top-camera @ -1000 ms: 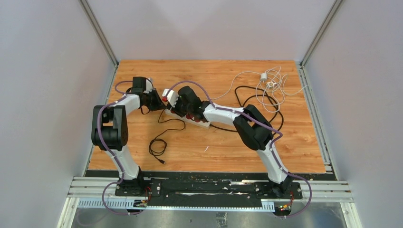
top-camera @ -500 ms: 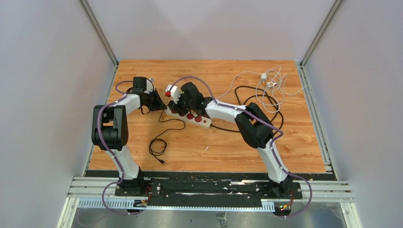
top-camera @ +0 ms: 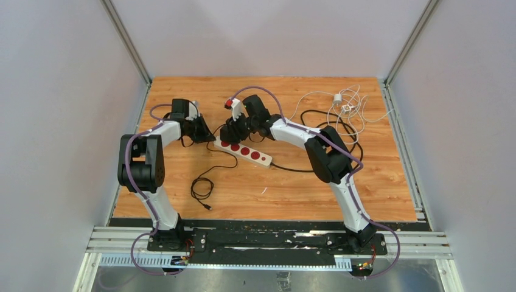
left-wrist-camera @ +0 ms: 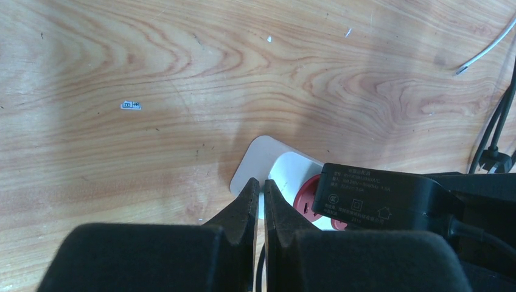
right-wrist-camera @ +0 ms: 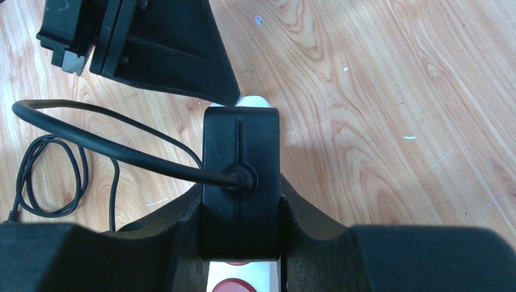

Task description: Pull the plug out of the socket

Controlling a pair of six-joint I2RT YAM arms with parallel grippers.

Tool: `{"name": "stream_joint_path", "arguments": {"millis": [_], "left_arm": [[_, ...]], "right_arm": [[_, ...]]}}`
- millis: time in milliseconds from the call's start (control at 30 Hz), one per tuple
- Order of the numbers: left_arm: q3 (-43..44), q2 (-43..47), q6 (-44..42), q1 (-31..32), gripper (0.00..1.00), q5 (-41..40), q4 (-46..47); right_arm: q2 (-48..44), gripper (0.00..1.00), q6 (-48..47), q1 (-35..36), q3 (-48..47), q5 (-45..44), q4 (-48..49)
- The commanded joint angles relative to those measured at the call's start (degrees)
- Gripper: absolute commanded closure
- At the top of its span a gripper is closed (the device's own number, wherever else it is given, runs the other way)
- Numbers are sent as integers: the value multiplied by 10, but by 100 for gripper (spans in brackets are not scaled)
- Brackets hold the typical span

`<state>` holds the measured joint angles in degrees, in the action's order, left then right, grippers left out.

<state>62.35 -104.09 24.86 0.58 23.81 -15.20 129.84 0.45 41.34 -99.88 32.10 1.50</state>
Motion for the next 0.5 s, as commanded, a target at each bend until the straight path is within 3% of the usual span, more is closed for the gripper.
{"name": "stream_joint_path", "arguments": {"millis": [0,467], "left_arm": [[-44,-47,-19,20,93,-22,-127],[-42,-48,-19,20,92,-22,-127]], "right_arm": [[-18,100,19,-1,-18,34,-12],[-98,100,-286,27,88,-4,18]]}}
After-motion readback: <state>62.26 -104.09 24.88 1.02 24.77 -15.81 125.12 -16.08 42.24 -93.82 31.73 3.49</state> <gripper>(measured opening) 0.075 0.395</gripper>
